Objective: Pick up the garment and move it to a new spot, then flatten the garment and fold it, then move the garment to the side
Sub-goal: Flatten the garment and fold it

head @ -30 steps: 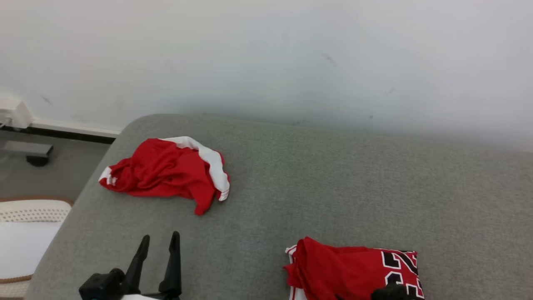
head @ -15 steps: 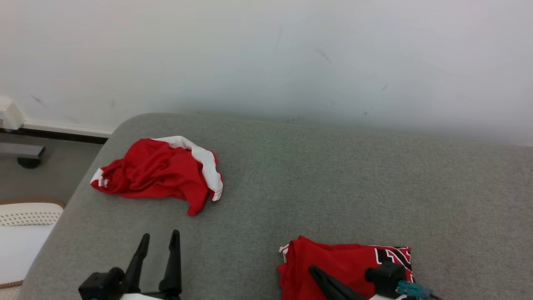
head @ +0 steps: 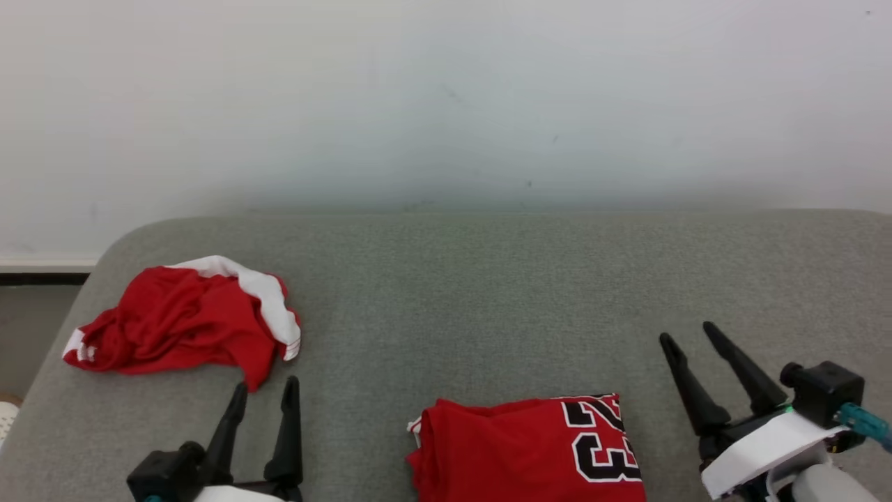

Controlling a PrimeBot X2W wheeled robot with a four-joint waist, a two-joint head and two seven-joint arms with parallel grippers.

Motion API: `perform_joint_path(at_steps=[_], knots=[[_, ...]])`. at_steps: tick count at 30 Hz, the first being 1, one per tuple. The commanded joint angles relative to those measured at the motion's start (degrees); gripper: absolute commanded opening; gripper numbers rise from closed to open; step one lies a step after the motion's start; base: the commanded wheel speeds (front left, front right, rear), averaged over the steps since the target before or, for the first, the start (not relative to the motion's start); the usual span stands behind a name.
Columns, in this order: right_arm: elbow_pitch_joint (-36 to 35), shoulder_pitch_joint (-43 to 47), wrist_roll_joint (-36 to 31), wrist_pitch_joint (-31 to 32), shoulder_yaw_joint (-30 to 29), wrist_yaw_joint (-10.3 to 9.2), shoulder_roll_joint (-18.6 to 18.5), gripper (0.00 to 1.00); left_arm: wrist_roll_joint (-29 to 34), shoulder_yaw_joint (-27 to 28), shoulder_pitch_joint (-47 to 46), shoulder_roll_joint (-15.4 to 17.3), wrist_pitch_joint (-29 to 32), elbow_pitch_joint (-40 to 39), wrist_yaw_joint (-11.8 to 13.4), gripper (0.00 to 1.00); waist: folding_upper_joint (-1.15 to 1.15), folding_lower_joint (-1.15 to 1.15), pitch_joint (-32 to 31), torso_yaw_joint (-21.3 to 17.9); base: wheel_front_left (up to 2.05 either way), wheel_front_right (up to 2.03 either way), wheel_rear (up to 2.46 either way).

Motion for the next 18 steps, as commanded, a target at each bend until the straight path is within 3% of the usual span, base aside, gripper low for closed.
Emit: perform_joint_path(at_steps=[1,10,18], knots=[[-0.44,0.76,-1.20,-0.41,-1.51,0.01,-0.50,1.00,0.01,0.45,-0.34,0.24,0.01,-0.45,0.27,1.00,0.00,0.00,-0.17,-1.47,0.00,0.00,0.00],[-6.72,6.38,-13.05,-0.86,-15.59,0.01,0.89,1.00,2.22,2.19,1.48,0.21,0.01,-2.27,0.38,1.00,0.00,0.00,-1.33,-5.53,0.00,0.00,0.00],[-12.01,12.66,-18.08,-0.84,-18.38,0.01,4.52,1.00,3.64,4.71,2.41,0.23,0.01,-2.70,1.99,1.00,0.00,0.00,-1.39,-5.94,0.00,0.00,0.00]])
